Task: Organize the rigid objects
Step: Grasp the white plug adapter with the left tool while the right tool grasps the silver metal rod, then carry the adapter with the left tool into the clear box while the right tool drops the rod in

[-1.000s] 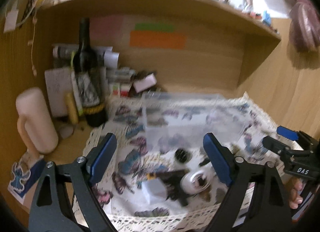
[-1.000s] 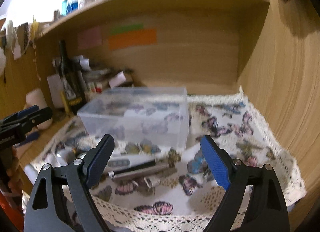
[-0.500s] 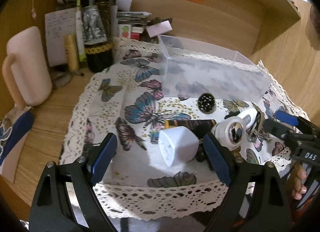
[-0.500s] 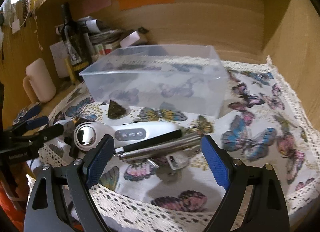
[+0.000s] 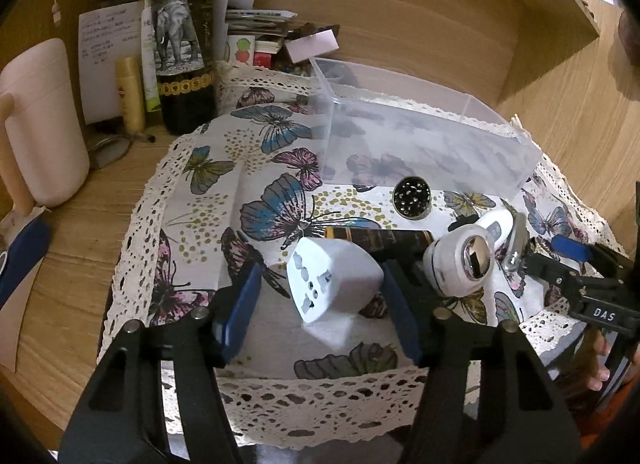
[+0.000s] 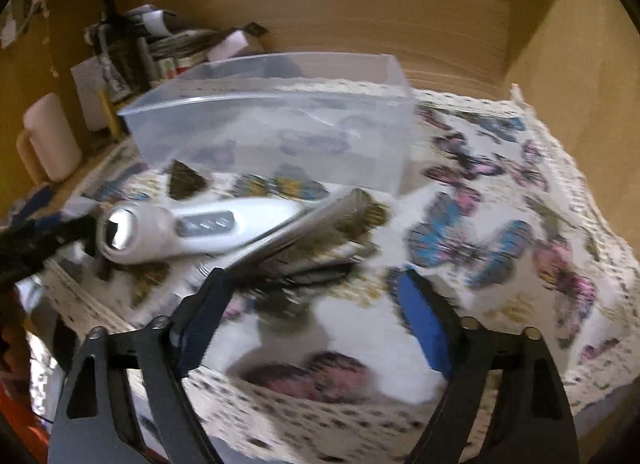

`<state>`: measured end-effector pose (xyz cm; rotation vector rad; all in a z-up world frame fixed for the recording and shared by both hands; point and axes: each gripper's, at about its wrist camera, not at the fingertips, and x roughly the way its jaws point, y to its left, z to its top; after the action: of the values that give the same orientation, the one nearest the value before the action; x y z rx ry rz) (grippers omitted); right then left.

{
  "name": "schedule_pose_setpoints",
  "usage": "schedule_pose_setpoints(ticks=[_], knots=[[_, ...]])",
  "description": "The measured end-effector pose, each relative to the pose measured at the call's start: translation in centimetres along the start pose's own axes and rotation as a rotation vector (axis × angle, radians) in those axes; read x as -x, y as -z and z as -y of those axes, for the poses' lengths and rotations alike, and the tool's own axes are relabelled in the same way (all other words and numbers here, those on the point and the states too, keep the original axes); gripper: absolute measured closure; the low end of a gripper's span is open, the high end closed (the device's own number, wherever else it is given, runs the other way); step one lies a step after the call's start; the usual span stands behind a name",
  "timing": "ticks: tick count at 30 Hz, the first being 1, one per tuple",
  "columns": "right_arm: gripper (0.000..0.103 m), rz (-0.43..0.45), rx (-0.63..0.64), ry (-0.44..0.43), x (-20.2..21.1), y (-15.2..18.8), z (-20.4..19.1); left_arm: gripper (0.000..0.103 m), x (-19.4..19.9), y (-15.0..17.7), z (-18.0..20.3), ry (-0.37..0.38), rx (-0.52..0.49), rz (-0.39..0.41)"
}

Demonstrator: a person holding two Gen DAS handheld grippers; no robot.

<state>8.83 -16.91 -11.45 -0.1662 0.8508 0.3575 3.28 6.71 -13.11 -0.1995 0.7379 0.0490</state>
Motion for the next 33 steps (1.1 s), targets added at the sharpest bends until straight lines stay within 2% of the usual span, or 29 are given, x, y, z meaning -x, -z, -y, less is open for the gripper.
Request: schedule_pose_setpoints(ticks=[7, 10, 12, 14, 15, 19, 22, 27, 32, 33], knots=[[0.034, 0.036, -0.056, -0.063, 0.8, -0.7, 0.9, 0.041, -0.4, -0.3, 0.9, 0.027, -0.018, -0.01], [0.037, 0.036, -0.065, -0.121, 0.4, -1.6, 0.2, 0.041, -0.7, -0.3, 1.1, 0.017, -0.025, -0.008], [0.046, 0.024, -0.053, -0.136, -0.1, -2.0, -0.5, 0.041, -0.9, -0.3, 1.0, 0.018, -0.02, -0.008], [0.052, -0.017, -0.037, -0.139, -1.3, -2.3, -1.3, 0.048, -1.0, -0.3, 0.9, 0.021, -0.014, -0.006], [0.052, -0.021, -0.043, -0.15, -1.5, -2.3, -1.4, 0.052, -0.9, -0.3, 0.8, 0.025, -0.016, -0.005], [0.052, -0.049, -0.057, -0.172, -2.6, -2.8, -1.7, 0.054, -0.7, -0.2, 1.0, 0.012, -0.031, 0.016], [0.061, -0.071, -0.042, -0.195, -3.4, -3.0, -2.3, 0.055, -0.5, -0.1, 0.9, 0.011, -0.034, 0.024], [0.072, -0.069, 0.033, -0.153, -3.7, -3.1, -4.0, 0.056, 0.0, -0.2, 0.5, 0.004, -0.026, 0.044], [0.088, -0.043, 0.041, -0.111, -3.3, -2.8, -4.1, 0.056, 0.7, -0.5, 0.2, -0.005, -0.02, 0.073], [0.089, -0.037, 0.04, -0.103, -3.2, -2.7, -4.0, 0.056, 0.8, -0.6, 0.2, -0.007, -0.019, 0.077]])
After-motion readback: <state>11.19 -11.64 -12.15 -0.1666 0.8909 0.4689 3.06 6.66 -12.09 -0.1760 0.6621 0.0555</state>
